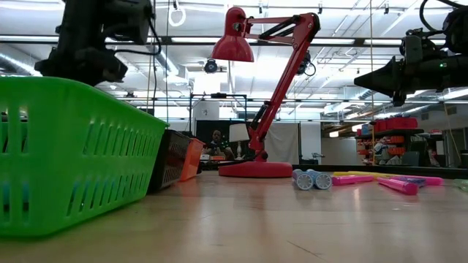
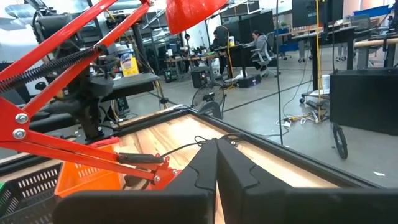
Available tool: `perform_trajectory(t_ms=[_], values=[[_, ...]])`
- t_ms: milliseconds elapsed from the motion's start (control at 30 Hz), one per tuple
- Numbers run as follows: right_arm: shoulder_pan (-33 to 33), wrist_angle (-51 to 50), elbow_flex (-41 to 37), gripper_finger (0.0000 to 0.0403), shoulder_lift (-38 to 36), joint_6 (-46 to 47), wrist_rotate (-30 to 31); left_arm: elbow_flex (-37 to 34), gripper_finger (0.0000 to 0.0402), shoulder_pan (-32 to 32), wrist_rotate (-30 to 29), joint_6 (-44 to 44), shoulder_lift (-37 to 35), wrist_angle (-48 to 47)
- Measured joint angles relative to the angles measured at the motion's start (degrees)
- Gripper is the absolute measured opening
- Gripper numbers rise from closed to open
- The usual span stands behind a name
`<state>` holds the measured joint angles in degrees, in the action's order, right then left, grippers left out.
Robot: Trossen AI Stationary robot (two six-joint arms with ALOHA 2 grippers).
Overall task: Pick & Place Markers
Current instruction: Put the pink highlighter into the green bin
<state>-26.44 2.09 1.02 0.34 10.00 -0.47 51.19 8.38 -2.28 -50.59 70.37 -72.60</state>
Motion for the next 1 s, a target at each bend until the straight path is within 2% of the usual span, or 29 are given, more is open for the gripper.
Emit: perform_trajectory(t_ms=[500, 1000], values=[[0.0, 0.0, 0.0, 0.0010, 0.0, 0.0, 0.0, -9.5, 0.0199, 12.8, 4.0, 8.4, -1.1, 4.0], [0.0, 0.0, 0.0, 0.0010, 0.0, 0.0, 0.0, -14.6, 0.0199, 25.5, 5.2, 15.8, -1.0, 7.1]])
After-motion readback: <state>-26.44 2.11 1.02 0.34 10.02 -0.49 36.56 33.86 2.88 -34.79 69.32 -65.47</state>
